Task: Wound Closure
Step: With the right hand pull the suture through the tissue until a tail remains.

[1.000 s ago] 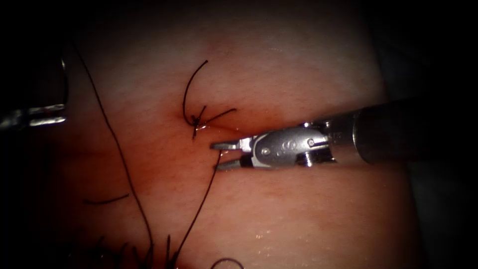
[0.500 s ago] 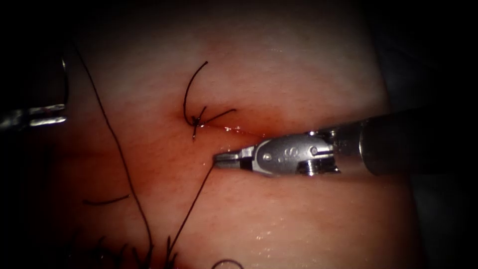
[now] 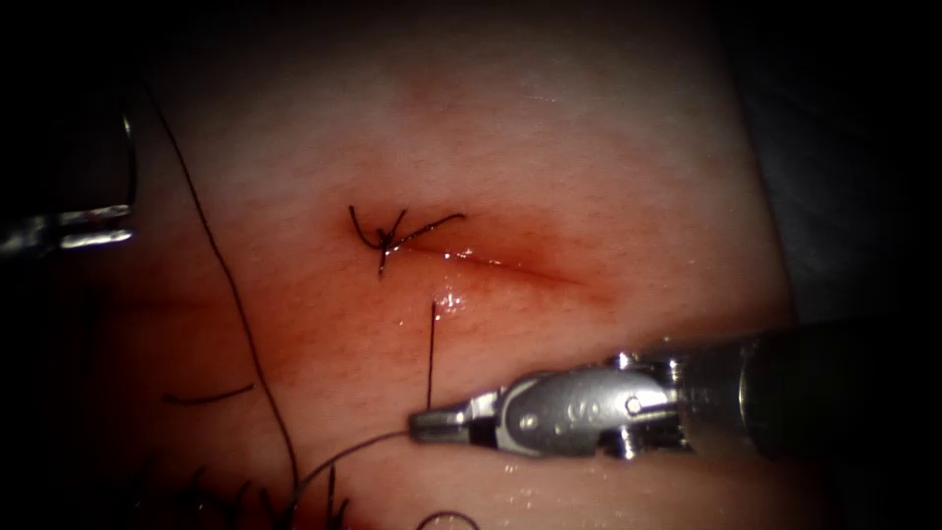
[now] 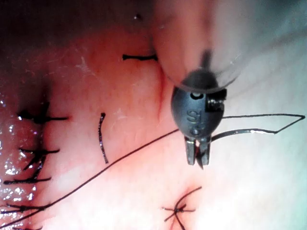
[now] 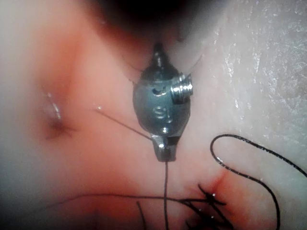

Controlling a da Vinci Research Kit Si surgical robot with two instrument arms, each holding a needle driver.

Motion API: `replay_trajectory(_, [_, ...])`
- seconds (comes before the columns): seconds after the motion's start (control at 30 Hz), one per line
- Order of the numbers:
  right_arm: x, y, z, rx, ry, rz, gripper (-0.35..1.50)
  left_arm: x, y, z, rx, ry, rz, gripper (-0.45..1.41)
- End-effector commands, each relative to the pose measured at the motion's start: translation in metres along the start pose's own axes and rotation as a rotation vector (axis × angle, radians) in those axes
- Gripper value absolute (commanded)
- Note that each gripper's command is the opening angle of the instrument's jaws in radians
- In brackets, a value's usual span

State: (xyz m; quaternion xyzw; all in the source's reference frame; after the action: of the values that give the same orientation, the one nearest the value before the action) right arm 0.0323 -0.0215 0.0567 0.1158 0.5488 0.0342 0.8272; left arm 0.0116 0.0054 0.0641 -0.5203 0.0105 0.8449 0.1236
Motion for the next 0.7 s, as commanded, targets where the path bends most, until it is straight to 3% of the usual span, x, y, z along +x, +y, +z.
replay_trajectory(0.03, [0.0001,-0.0008,0.0006,0.005,0.000,0.000,-0.35,-0.0003,0.0000,0.0008,-0.002,0.001,0.001,-0.45])
replay_trajectory(0.43, [0.0029,-0.0047,0.0001,0.052,-0.003,-0.029,-0.35,-0.0003,0.0001,0.0009,-0.004,-0.001,0.001,-0.45])
replay_trajectory(0.7, [0.0036,-0.0057,0.0003,0.063,-0.003,-0.038,-0.35,-0.0003,0.0001,0.0009,-0.003,-0.001,0.001,-0.45])
